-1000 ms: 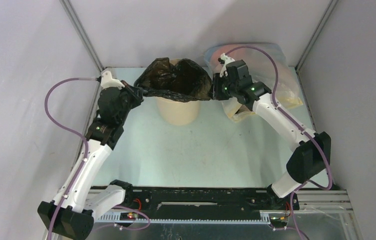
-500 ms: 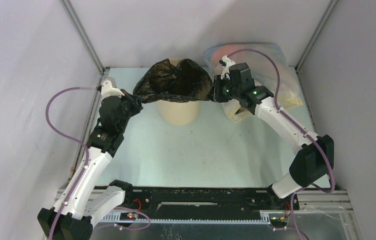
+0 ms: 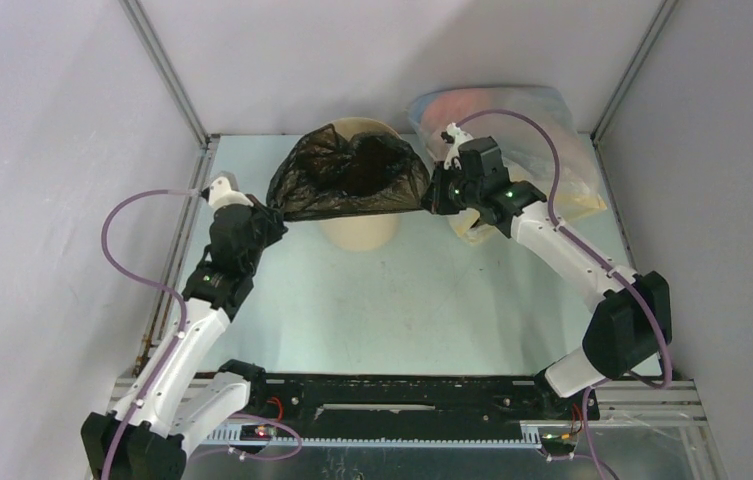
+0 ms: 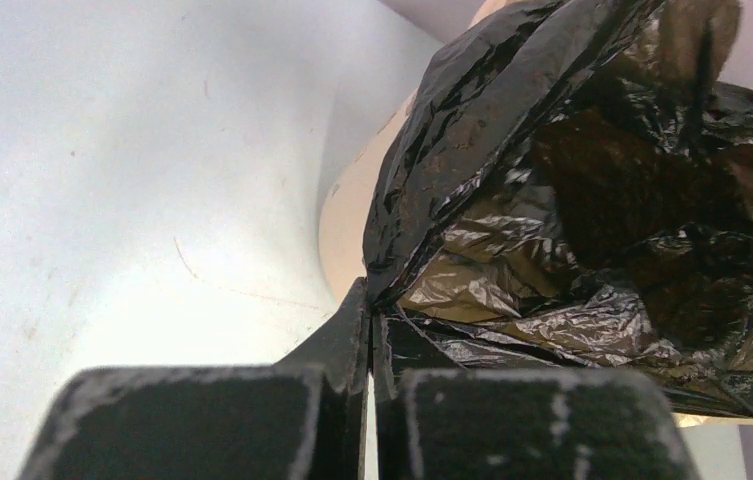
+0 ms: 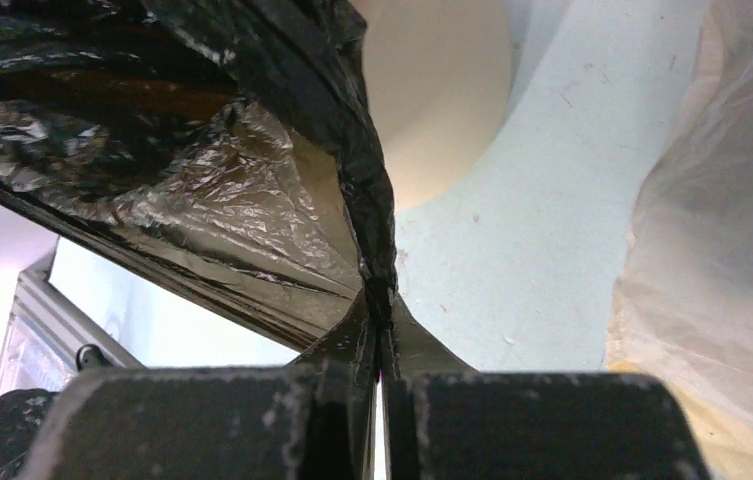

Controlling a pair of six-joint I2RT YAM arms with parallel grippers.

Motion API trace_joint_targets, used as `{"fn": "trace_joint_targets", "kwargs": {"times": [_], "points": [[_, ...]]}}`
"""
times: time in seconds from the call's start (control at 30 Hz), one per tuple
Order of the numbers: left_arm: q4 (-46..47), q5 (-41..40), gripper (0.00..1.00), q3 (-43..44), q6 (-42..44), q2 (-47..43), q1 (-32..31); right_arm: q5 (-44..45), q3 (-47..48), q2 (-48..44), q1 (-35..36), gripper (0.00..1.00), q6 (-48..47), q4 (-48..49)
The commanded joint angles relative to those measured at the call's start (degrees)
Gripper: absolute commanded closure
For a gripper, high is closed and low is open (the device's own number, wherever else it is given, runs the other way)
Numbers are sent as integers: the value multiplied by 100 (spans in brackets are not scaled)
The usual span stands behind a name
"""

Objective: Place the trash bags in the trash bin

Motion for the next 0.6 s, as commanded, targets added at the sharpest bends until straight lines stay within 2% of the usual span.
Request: {"fn": "trace_joint_targets", "kwargs": {"times": [0.0,0.23,0.3,0.43,0.57], "points": [[339,-216,100,-177,-155,20,50,516,-28,86,-23,100,-143,128],[1169,-237,100,-400,-276,573,69,497,-24,318,-214,100,60,817],[1411,-212,98,-319,-219,792,82,449,-28,321,-265,95,111,1071],[1412,-208,88,1,-27,1187,121,324,277,474,-375,78,68,1163],[1381,-352,73,148,41,1297,140,261,605,646,-397,73,-73,906]]}}
